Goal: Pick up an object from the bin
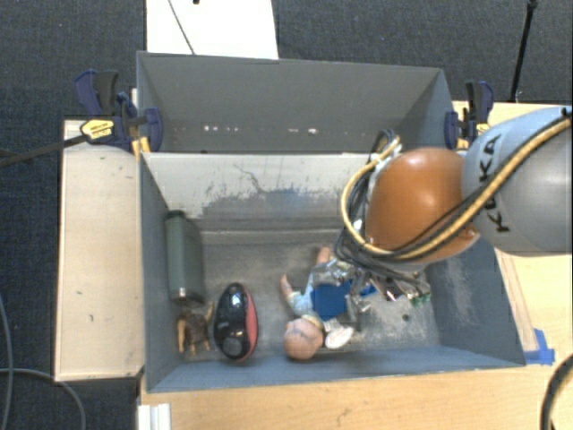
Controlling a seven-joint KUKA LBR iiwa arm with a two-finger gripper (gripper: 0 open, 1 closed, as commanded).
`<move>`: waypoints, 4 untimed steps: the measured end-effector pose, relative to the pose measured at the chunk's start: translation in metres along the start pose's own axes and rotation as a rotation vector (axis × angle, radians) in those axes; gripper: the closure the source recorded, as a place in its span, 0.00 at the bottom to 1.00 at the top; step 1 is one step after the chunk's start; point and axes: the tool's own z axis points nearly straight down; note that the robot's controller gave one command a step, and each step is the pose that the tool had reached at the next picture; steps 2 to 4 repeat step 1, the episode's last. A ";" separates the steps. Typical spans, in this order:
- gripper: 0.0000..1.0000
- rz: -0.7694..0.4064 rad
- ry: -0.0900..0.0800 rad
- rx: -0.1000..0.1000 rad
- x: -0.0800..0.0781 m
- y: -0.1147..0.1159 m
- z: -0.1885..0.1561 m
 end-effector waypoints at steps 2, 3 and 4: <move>1.00 0.002 0.019 -0.008 0.006 0.005 -0.023; 1.00 0.002 0.019 -0.008 0.006 0.005 -0.023; 1.00 0.002 0.019 -0.008 0.006 0.005 -0.023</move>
Offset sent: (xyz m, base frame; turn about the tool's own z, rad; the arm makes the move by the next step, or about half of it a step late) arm -0.0106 0.0190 0.2220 -0.0645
